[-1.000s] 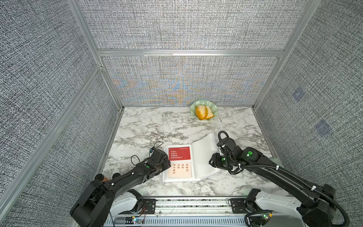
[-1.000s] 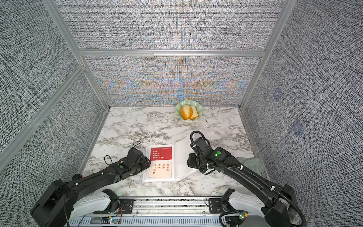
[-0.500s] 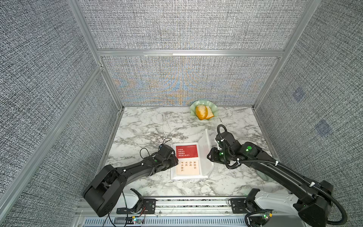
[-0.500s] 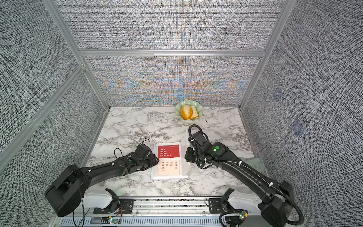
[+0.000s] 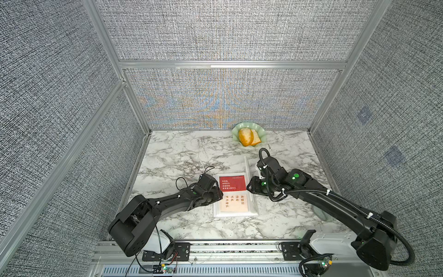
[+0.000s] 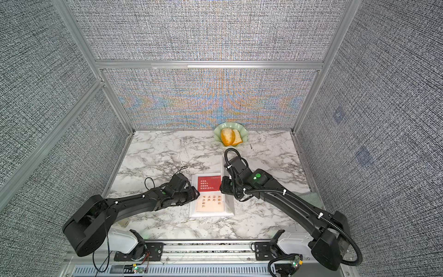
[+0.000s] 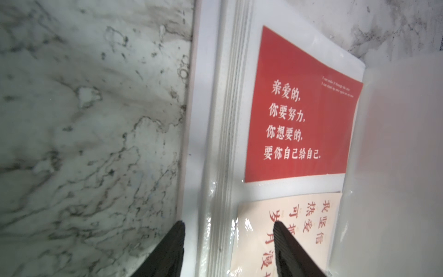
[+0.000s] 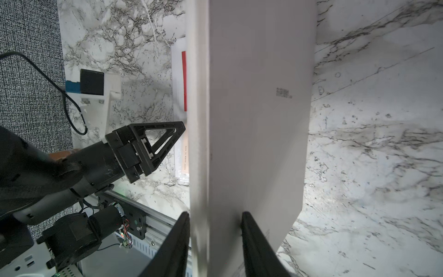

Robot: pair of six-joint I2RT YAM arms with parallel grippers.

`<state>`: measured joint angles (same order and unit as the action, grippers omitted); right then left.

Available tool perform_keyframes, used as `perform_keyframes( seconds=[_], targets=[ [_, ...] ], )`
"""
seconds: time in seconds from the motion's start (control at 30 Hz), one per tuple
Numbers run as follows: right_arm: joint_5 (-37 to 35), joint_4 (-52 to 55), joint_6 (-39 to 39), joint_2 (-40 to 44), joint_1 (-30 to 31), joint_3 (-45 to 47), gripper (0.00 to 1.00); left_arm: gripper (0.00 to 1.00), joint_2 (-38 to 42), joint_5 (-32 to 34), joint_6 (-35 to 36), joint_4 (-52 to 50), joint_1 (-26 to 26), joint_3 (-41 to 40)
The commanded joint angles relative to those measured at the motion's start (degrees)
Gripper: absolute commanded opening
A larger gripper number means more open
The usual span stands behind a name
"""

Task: Place the photos into the photo albums
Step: Close the photo album at the center of the board.

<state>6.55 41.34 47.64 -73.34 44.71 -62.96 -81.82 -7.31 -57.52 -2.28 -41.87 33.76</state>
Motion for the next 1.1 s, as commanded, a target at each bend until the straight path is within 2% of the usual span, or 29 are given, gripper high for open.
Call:
perform_keyframes(
  seconds=[0.0,0.37,0.5,0.63,1.07],
  targets=[
    [1.19,-3.08,0.44,-1.99,1.02,-0.96,0.39,0.61,0.67,1.03,0.06,-0.45,0.01,-0.22],
    [3.06,-7.74,0.78,-10.47,3.36,-4.33,0.39,0.60,2.78,4.23,2.58,-7.39,0.11,2.33],
    [4.46,-10.71,0.79,-13.51,4.48,-5.85,0.45,0.60,4.83,6.70,3.85,-10.35,0.54,2.88],
    [5.10,-12.65,0.54,-16.37,5.60,-8.50,0.50,0.60,7.19,7.66,5.12,-12.56,2.45,2.72],
    [6.03,-13.40,-1.57,-20.09,5.92,-15.94,0.53,0.60,15.93,10.38,9.99,-17.64,10.14,1.20]
  ],
)
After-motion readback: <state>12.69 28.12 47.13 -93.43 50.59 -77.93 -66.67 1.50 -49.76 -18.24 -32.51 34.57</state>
